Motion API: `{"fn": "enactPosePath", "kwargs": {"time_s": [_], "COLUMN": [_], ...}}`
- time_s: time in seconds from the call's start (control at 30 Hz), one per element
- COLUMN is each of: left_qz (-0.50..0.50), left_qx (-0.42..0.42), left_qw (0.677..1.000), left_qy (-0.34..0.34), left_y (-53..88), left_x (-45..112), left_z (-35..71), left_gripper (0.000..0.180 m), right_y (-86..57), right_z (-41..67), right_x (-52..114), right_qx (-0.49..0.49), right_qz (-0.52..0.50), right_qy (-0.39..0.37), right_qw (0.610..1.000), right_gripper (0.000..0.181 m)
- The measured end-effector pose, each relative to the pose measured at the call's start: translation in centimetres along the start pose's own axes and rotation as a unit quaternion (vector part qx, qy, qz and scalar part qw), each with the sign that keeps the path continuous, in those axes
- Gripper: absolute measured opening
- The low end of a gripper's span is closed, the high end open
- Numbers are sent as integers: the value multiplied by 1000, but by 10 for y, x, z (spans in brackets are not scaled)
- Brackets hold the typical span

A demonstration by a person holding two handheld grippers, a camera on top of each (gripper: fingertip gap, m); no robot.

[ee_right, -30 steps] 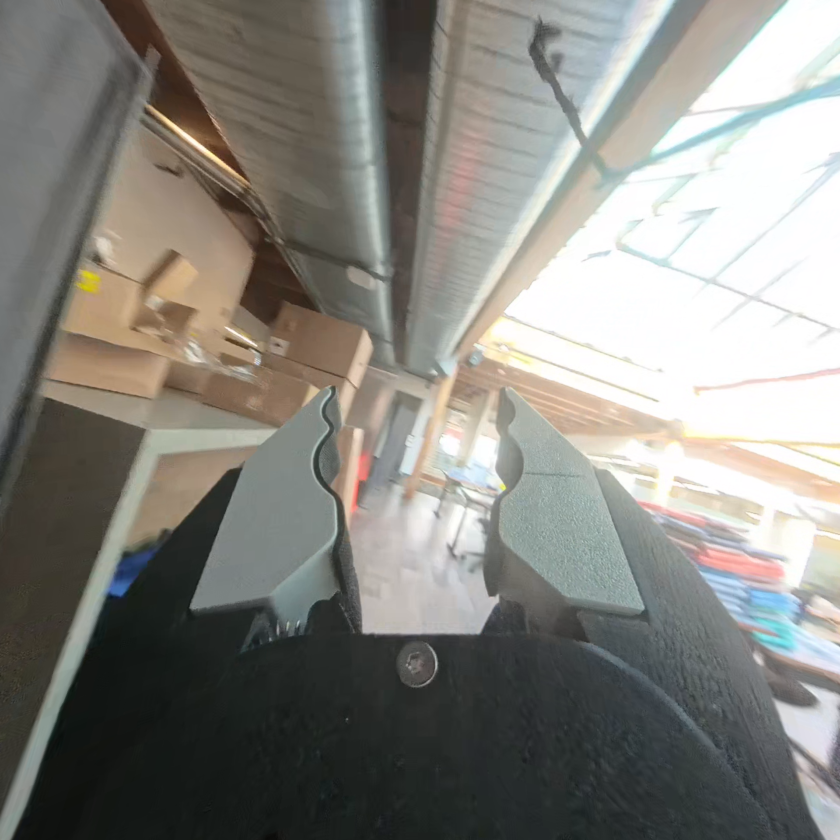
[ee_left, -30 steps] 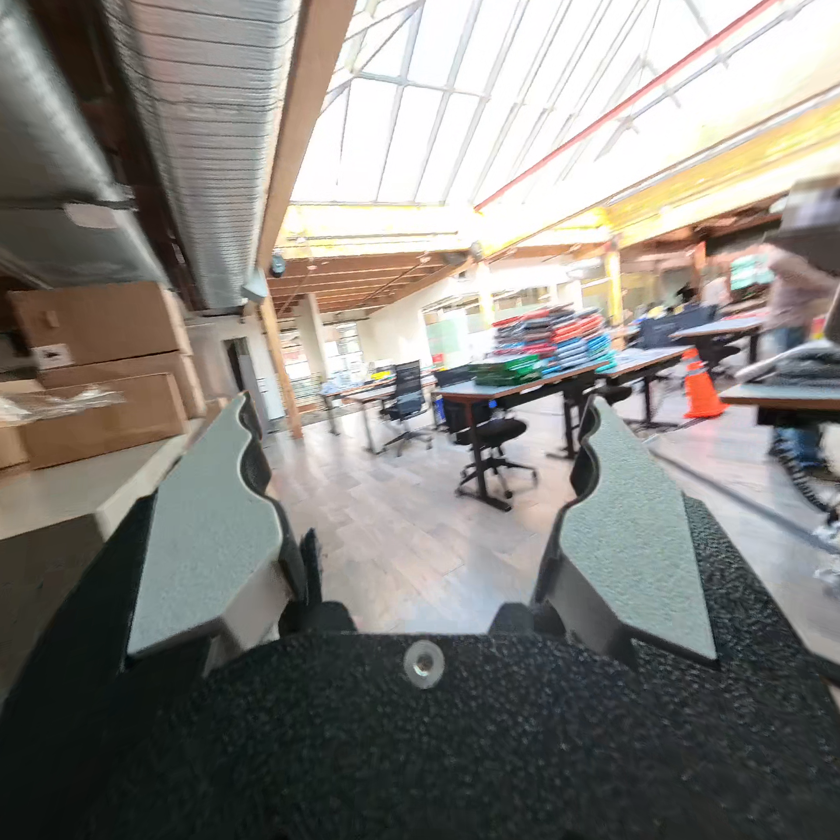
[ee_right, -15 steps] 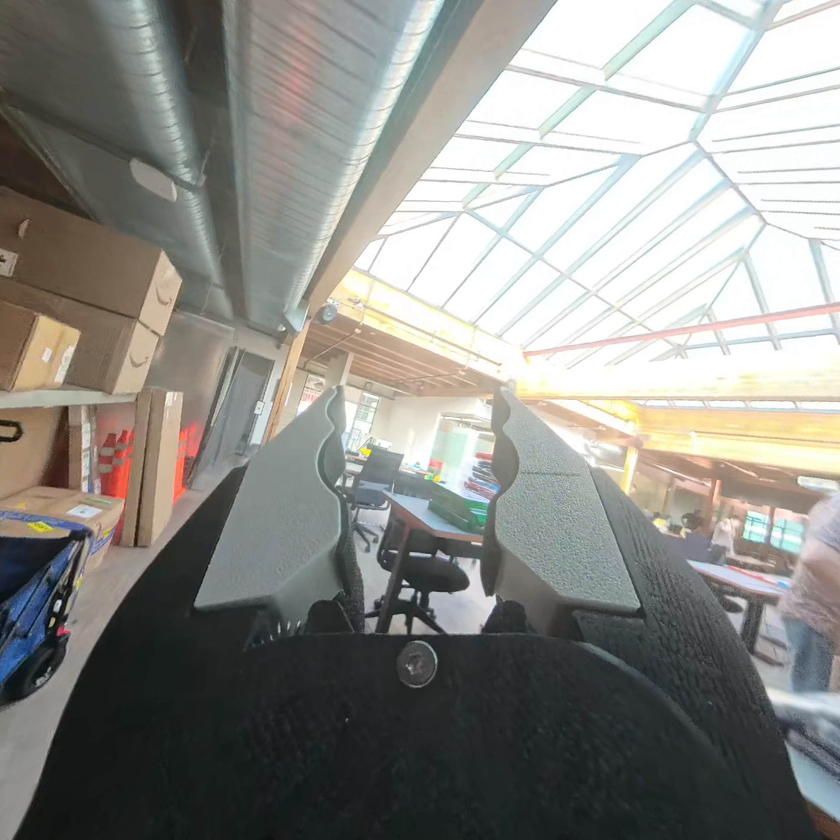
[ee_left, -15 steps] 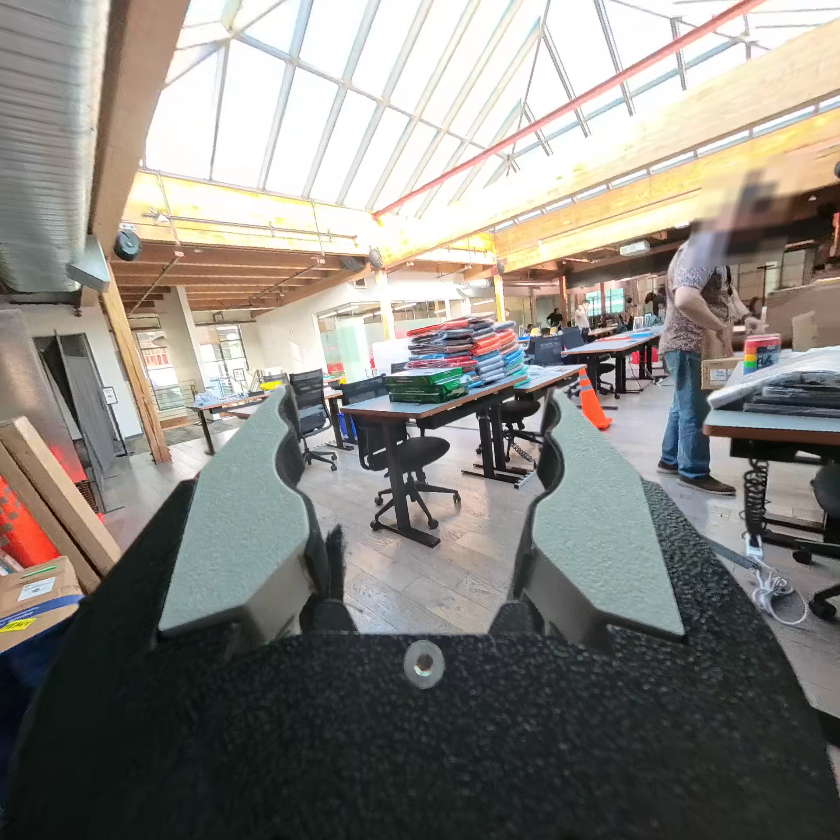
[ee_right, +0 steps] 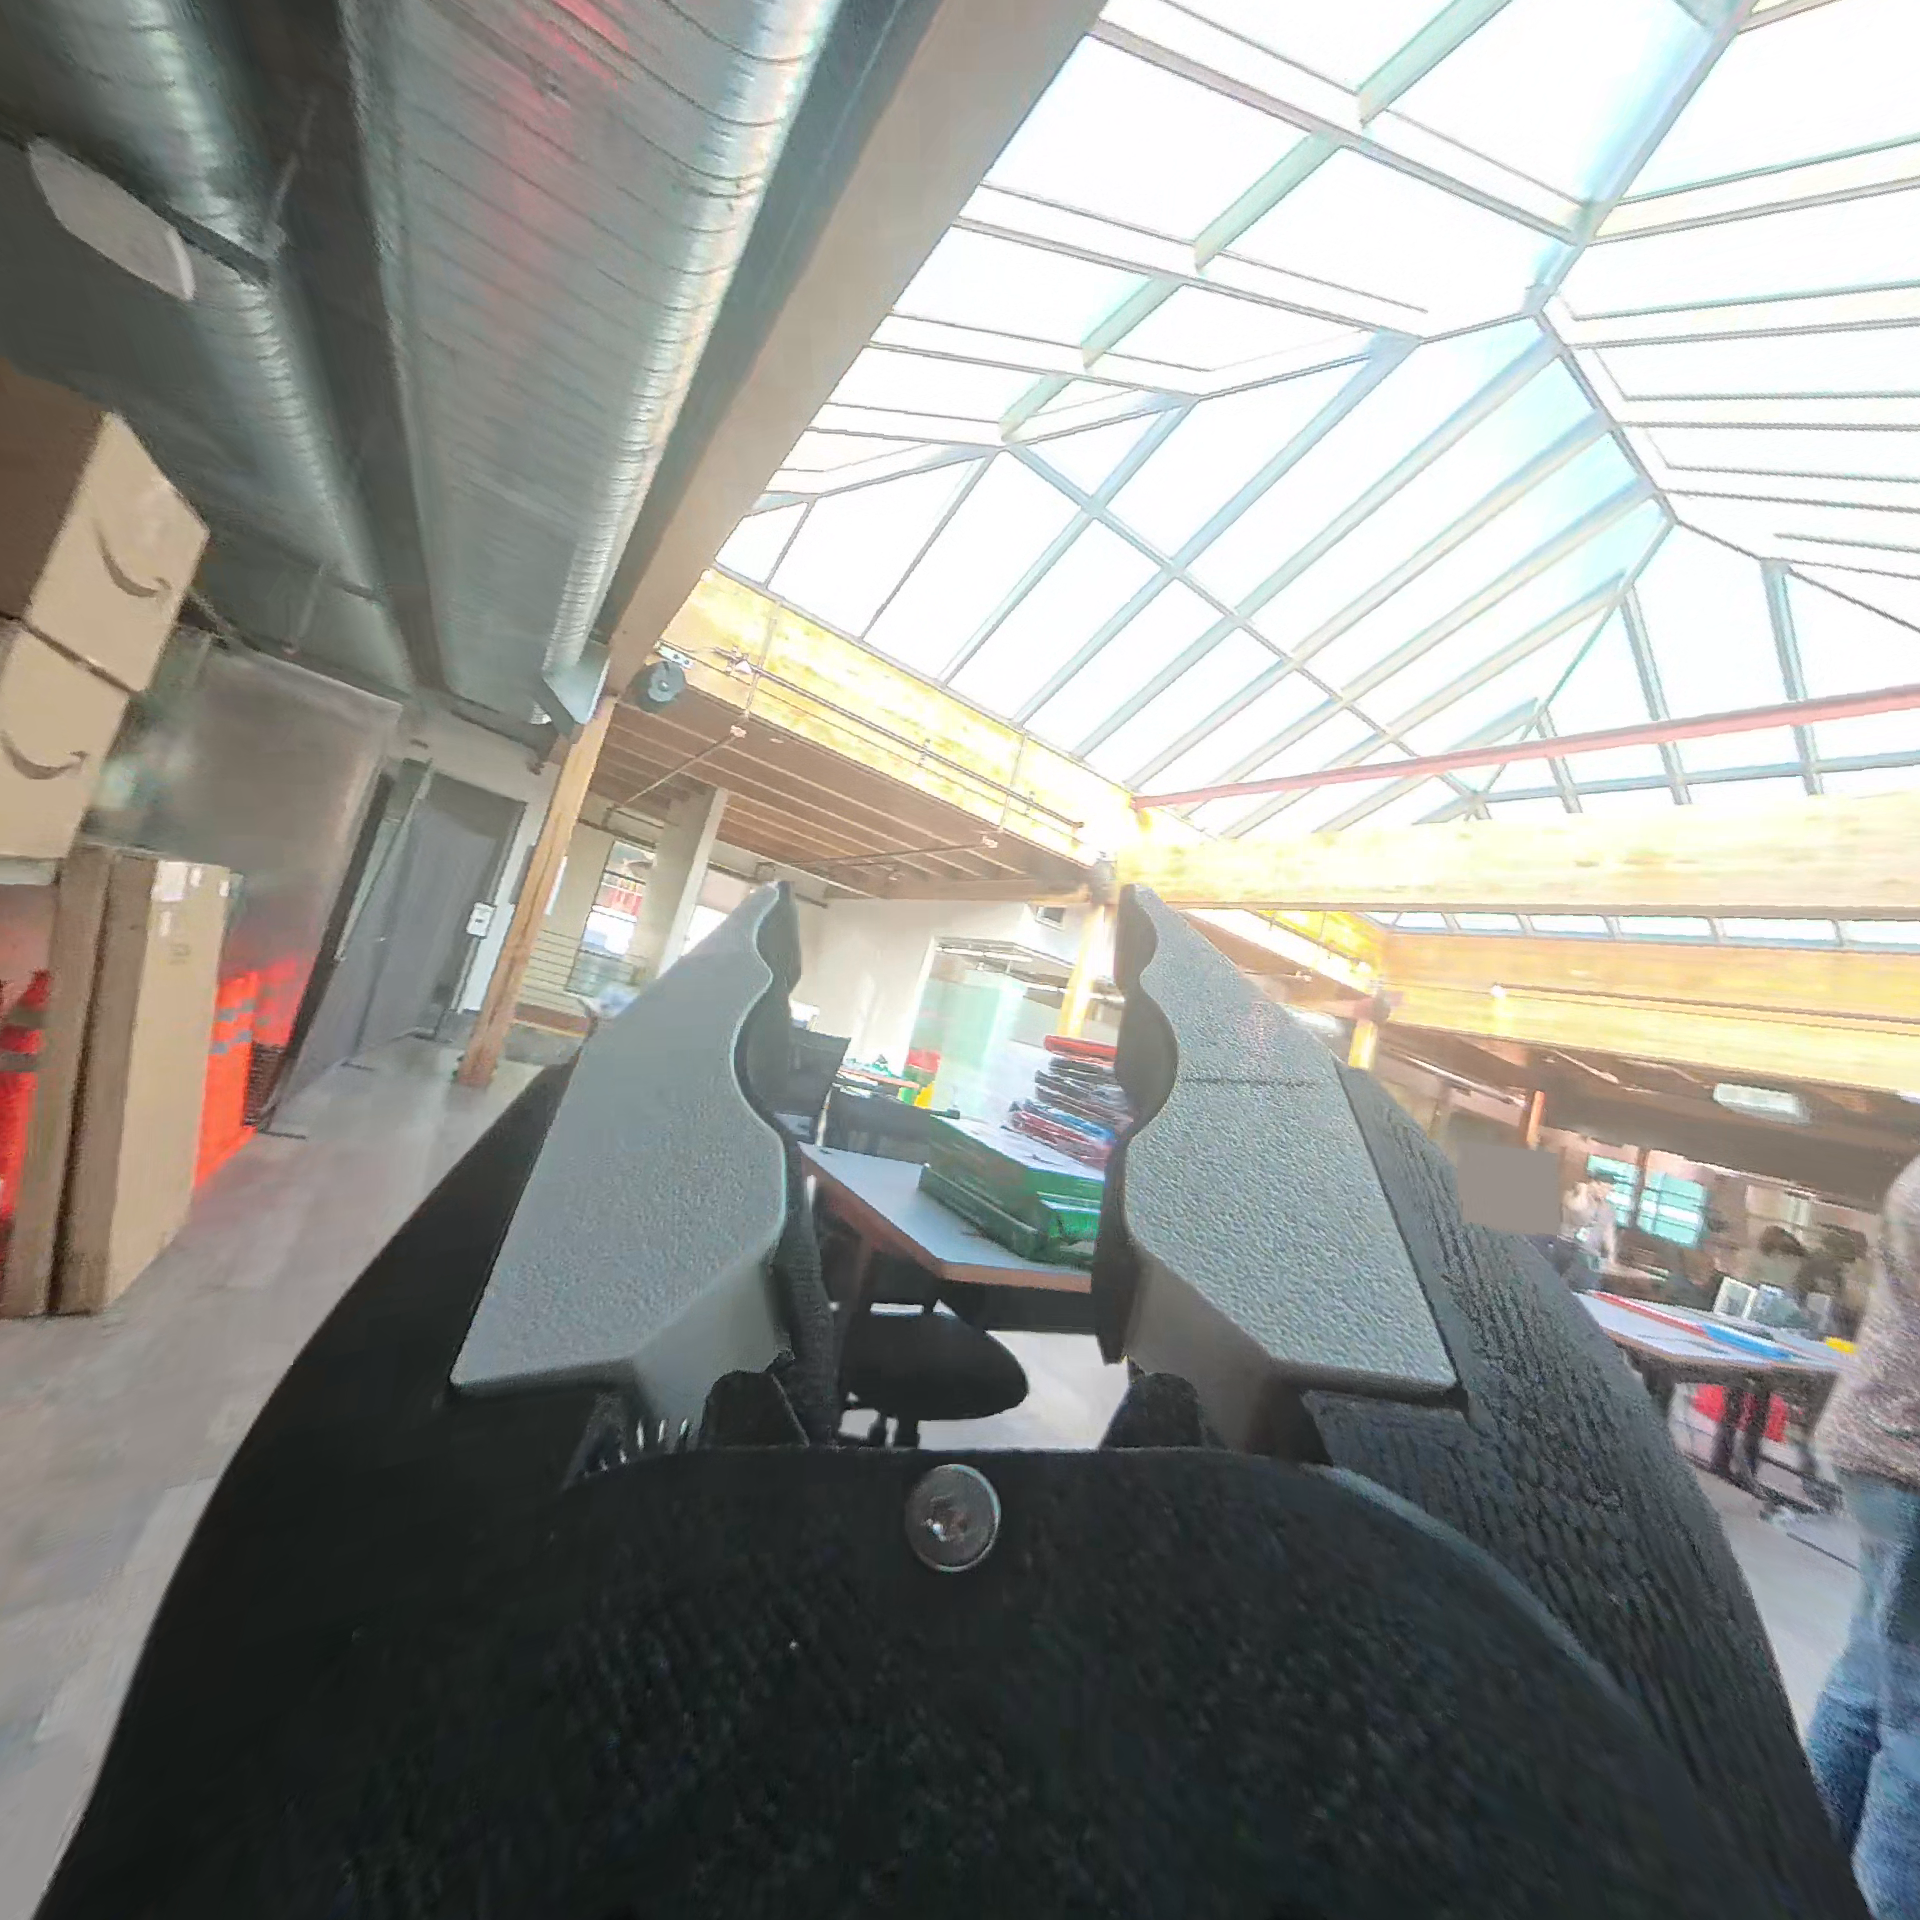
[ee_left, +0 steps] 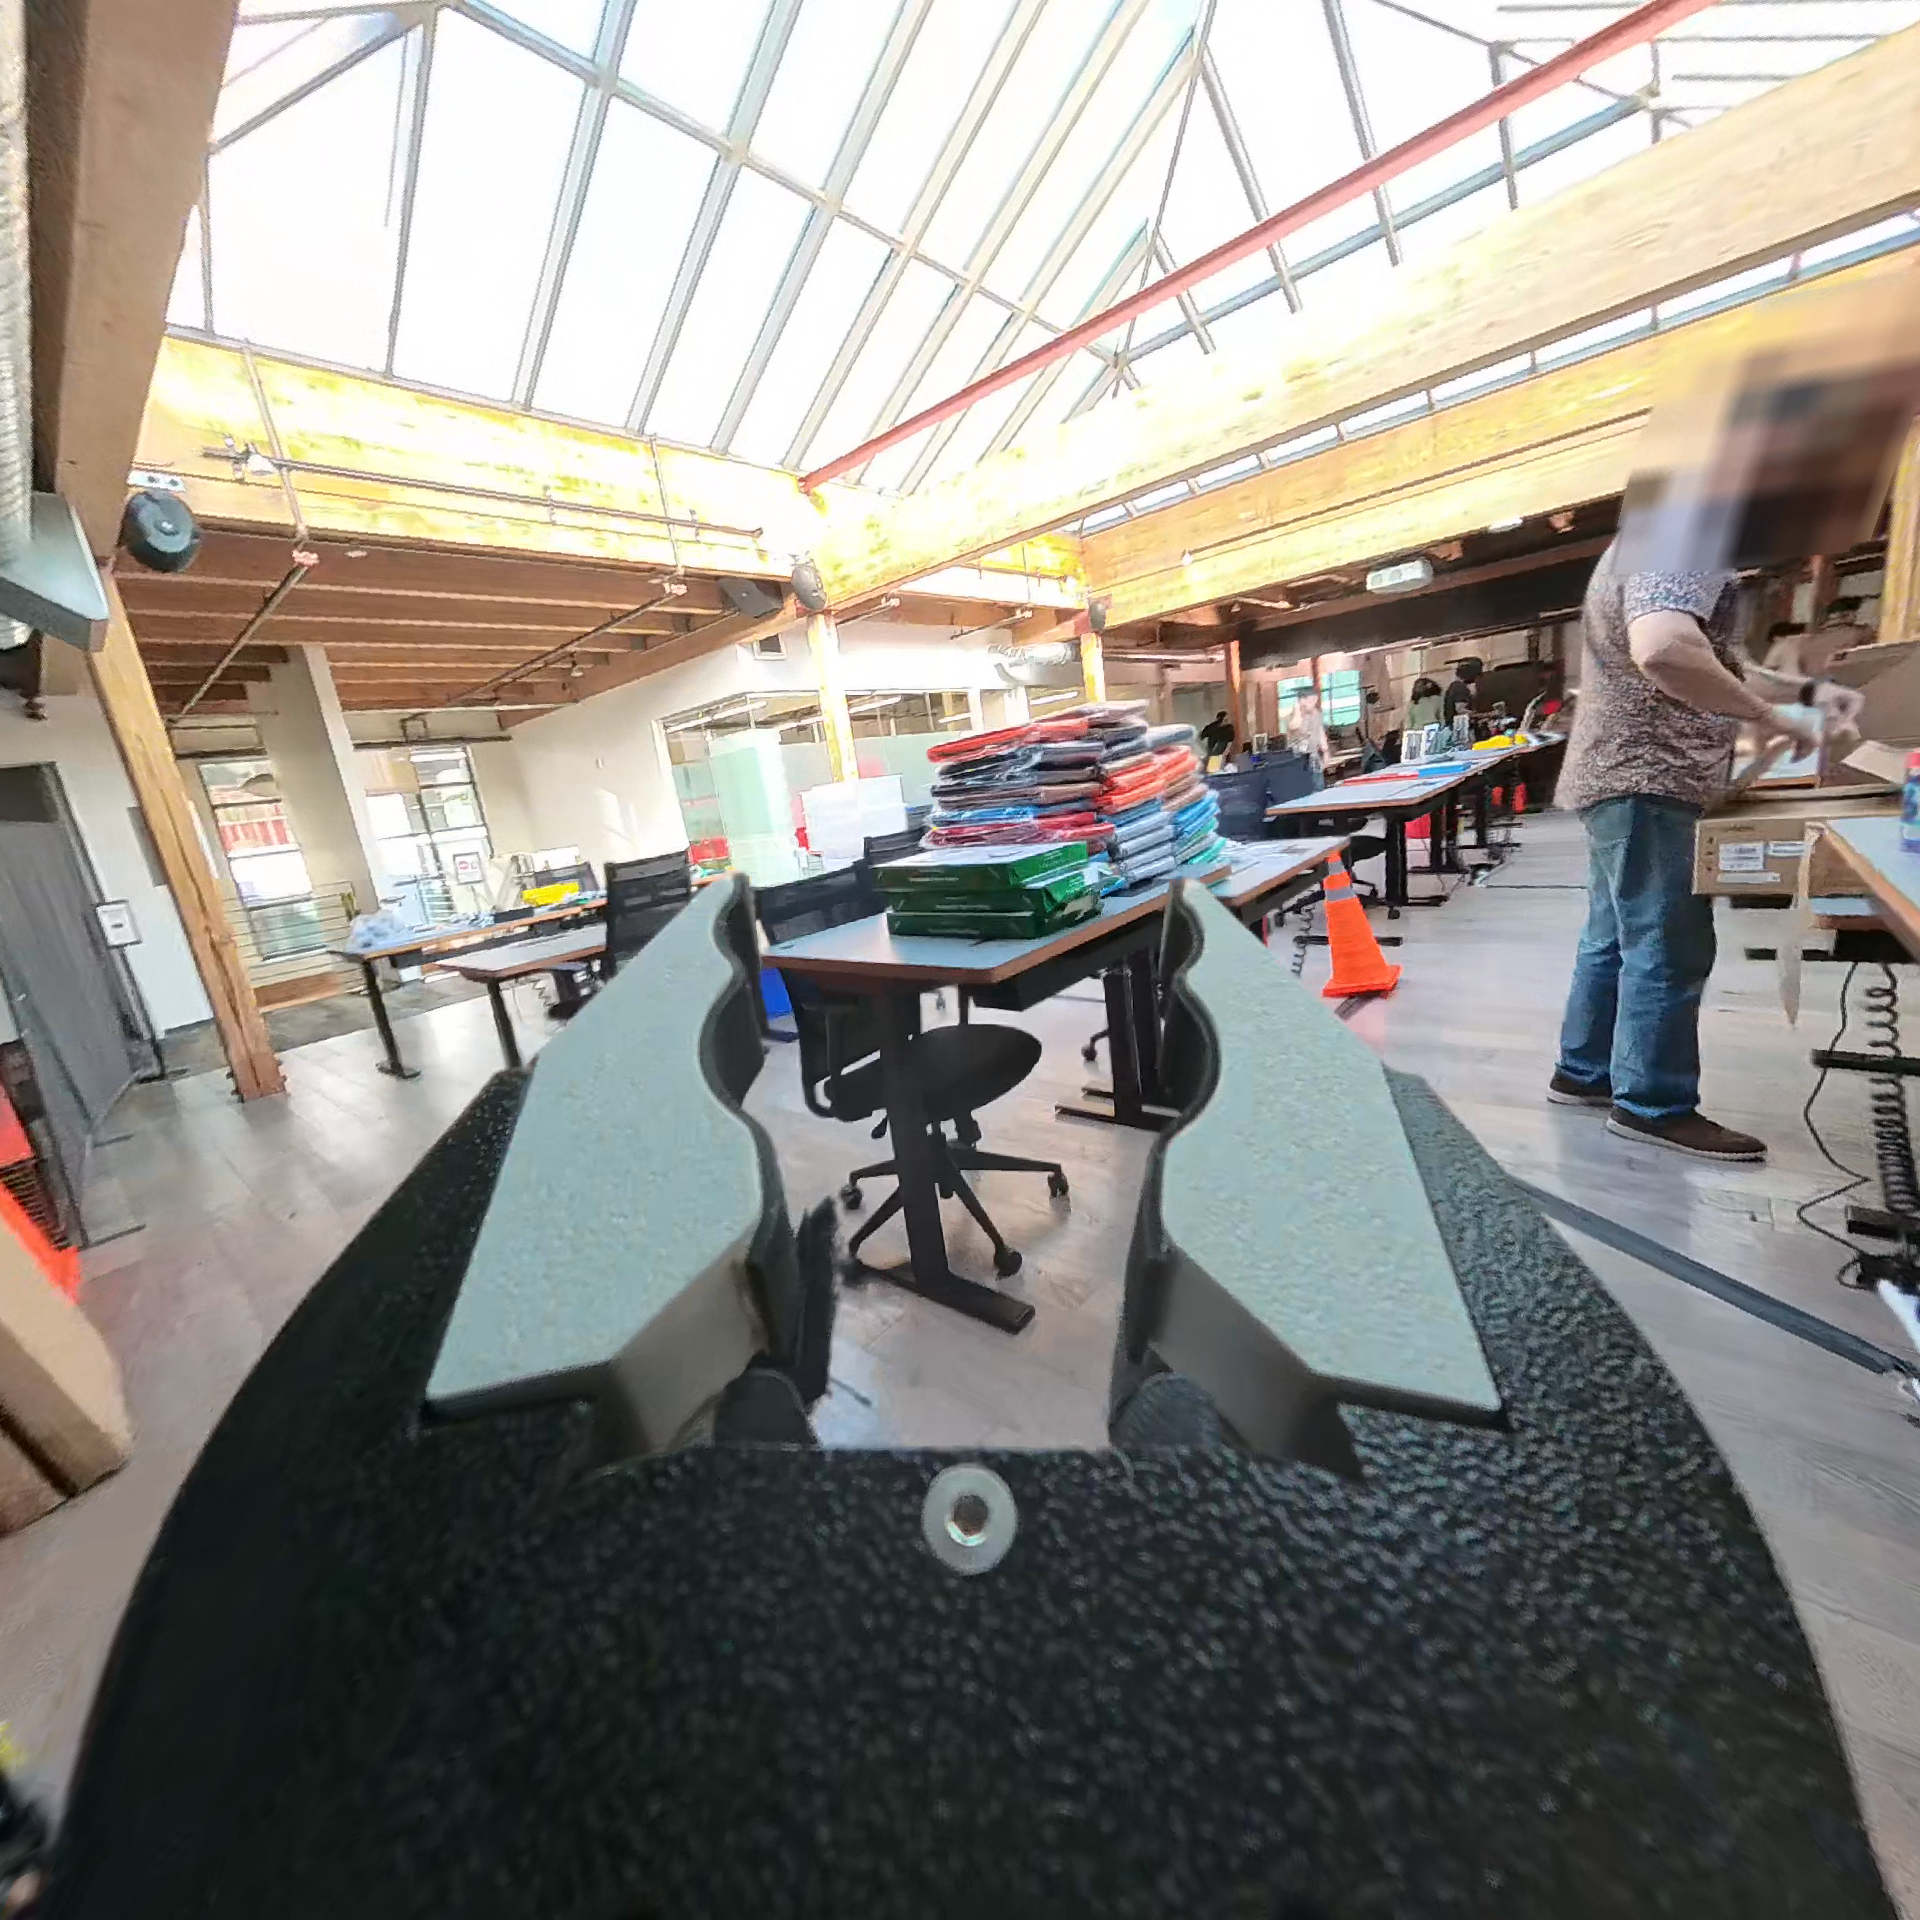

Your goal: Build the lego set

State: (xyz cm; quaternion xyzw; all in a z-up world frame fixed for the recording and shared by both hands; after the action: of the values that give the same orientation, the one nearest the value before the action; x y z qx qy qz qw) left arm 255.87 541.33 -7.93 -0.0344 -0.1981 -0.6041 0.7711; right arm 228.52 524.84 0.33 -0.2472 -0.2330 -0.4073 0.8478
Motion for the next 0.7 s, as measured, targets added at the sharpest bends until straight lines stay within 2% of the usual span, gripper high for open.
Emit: {"fn": "enactPosePath", "kwargs": {"time_s": [0.17, 0.3, 0.4, 0.57, 0.7], "left_qz": [-81, -142, -199, -250, -263], "left_qx": [-27, -52, -68, -84, -86], "left_qw": [996, 988, 978, 964, 960], "left_qy": [7, 2, 1, -28, -51], "left_y": [21, 1, -36, -103, -153], "left_x": [150, 264, 344, 478, 584], "left_z": [-45, -84, -117, -164, -187], "left_gripper": [67, 60, 59, 54, 45], "right_y": [-23, -66, -106, -184, -255], "right_z": [-59, -125, -183, -265, -324], "right_x": [94, 130, 147, 188, 246], "right_qx": [-53, -6, -12, -63, -88], "right_qz": [-22, -48, -76, -110, -120], "right_qy": [35, 83, 135, 168, 153], "right_qw": [998, 995, 988, 978, 977], "right_gripper": [59, 56, 51, 31, 14]}}
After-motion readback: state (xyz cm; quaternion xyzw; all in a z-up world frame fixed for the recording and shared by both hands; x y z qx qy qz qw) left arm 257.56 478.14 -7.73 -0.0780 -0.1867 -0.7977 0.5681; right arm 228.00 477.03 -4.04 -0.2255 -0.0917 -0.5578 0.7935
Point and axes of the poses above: each gripper's, where its closed fingertips meet, x out along the fingers, z out of its top, y = z × x across the jaws, the point moved 1 cm from there along -x, back along the fingers, and after that the axes turned 3 degrees about x, right-handed, at the moved point
